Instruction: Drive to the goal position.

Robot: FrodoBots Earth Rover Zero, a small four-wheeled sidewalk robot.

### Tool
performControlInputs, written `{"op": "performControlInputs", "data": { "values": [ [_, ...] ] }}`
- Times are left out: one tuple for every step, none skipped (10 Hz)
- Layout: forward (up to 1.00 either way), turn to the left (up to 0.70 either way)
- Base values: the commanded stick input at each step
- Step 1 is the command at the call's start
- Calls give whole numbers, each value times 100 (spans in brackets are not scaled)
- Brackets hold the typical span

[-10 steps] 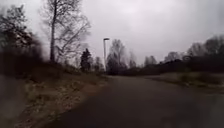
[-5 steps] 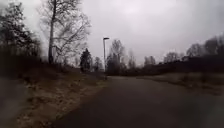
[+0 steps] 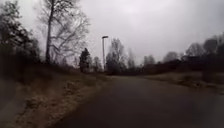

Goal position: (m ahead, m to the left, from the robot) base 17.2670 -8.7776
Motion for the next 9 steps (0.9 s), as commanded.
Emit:
{"op": "performControlInputs", "data": {
  "values": [
    [68, 0],
    [68, 0],
    [68, 0],
    [68, 0],
    [68, 0],
    [68, 0],
    [68, 0],
    [68, 0],
    [68, 0]
  ]
}}
